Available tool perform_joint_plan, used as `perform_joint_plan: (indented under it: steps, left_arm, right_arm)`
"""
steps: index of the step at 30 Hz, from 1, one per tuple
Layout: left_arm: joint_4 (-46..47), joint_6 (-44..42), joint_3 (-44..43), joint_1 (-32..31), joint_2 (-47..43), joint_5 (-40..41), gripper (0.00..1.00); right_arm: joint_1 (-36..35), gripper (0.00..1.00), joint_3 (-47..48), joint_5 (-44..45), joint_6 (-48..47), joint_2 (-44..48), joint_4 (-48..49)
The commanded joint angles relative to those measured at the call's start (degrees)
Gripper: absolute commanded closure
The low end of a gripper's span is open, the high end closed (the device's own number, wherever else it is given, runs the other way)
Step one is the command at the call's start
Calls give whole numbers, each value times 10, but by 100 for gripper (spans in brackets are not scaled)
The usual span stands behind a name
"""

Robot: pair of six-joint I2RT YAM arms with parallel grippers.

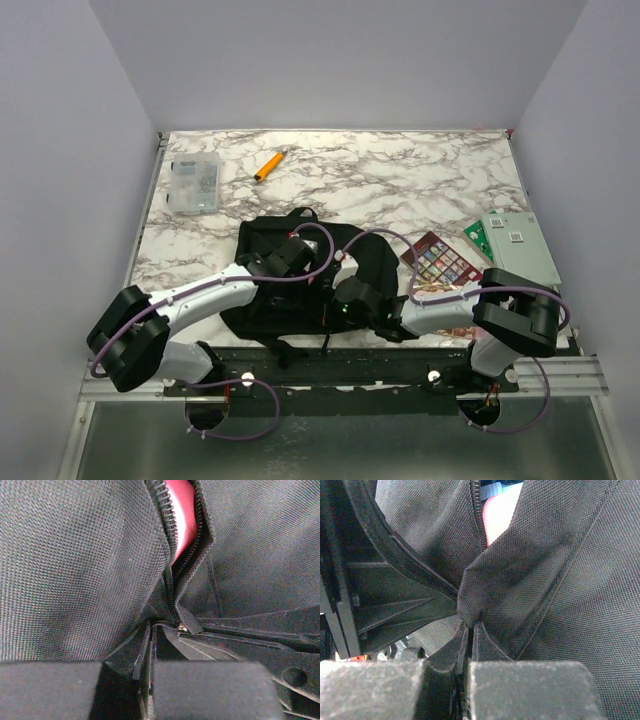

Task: Pack the student bag
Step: Zip the student bag at the center of the board.

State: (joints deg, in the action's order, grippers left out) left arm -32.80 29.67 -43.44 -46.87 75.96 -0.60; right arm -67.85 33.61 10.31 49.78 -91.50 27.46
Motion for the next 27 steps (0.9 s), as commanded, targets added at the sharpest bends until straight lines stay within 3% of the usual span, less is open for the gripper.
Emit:
perform_joint_plan:
  steps: [1, 11, 18, 27]
  left_arm:
    - [6, 10, -12, -8, -32, 58, 100]
    - [7, 25, -8, -16, -186, 124, 100]
    - [9, 2, -59, -16, -159, 200, 100]
    - [23, -36, -138, -16, -97, 225, 100]
  right_arm:
    - [-2, 99, 18, -21, -21, -14, -6]
    - [-3, 99, 21, -44, -41, -22, -37]
    - [-8, 99, 2, -86, -47, -35, 2]
    - [-35, 99, -28, -100, -24, -49, 44]
